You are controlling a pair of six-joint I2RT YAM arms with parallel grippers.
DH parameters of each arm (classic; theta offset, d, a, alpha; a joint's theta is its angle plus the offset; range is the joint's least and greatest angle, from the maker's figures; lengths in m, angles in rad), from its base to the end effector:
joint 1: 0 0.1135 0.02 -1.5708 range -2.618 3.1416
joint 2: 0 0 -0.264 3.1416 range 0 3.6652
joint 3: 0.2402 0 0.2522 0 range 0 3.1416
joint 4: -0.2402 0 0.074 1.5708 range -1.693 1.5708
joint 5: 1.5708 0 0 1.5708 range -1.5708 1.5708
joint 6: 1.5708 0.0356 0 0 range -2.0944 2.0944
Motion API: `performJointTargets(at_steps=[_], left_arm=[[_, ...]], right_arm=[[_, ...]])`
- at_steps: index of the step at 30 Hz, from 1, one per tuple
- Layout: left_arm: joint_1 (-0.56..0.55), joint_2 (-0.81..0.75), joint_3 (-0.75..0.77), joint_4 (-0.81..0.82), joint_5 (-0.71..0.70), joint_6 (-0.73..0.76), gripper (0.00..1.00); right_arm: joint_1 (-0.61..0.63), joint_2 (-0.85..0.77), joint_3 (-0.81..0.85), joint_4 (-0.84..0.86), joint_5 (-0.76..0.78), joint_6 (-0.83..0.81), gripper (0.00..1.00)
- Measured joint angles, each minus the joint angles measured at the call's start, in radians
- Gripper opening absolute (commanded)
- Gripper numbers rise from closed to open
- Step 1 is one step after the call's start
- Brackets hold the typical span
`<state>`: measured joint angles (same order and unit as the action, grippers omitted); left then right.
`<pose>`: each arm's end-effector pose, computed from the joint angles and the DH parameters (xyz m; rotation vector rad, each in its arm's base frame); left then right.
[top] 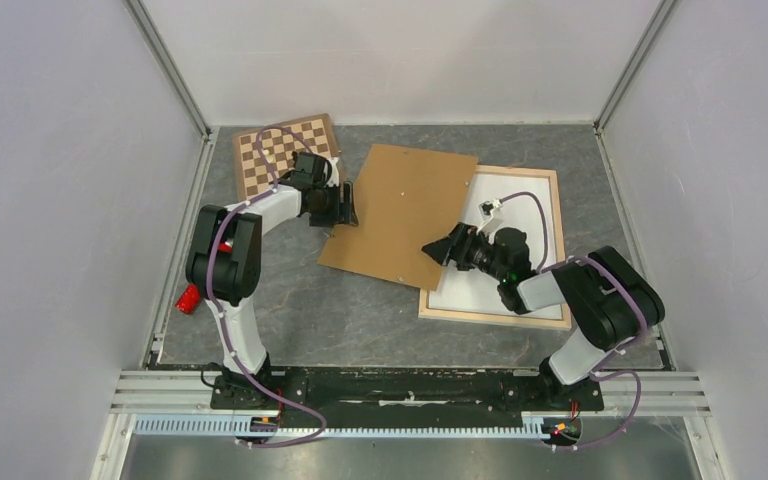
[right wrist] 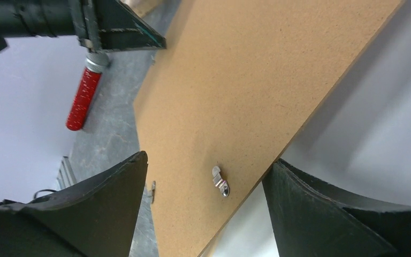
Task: Put the photo into the frame
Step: Turn over the photo frame item on the photo frame.
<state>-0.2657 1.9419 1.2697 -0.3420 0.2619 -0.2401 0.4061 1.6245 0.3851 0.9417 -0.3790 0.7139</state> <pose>0.3855 -0.1145 0.1619 0.1321 2.6181 -0.5213 0.2456 0.1199 0.1336 0.0262 2.0045 1.1019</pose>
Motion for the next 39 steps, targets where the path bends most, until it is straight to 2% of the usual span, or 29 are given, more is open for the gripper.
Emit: performJointTargets(at_steps=[7, 12, 21, 32, 39], left_arm=[[0.005, 0.003, -0.002, 0.021, -0.016, 0.003, 0.73], [0.005, 0.003, -0.004, 0.024, -0.011, 0.003, 0.73], [-0.018, 0.003, -0.011, 0.048, -0.021, 0.005, 0.72], [-0.058, -0.006, -0.039, 0.106, -0.067, 0.01, 0.71], [-0.087, -0.011, -0.055, 0.137, -0.087, 0.01, 0.7]], right_arm=[[0.002, 0.047, 0.005, 0.204, -0.077, 0.085, 0.73], [0.004, 0.046, 0.005, 0.261, -0.102, 0.117, 0.7], [0.004, -0.005, 0.006, 0.127, -0.076, 0.15, 0.68], [-0.029, -0.006, 0.006, 0.065, -0.066, 0.225, 0.68], [-0.064, -0.006, 0.019, -0.003, -0.06, 0.222, 0.51]])
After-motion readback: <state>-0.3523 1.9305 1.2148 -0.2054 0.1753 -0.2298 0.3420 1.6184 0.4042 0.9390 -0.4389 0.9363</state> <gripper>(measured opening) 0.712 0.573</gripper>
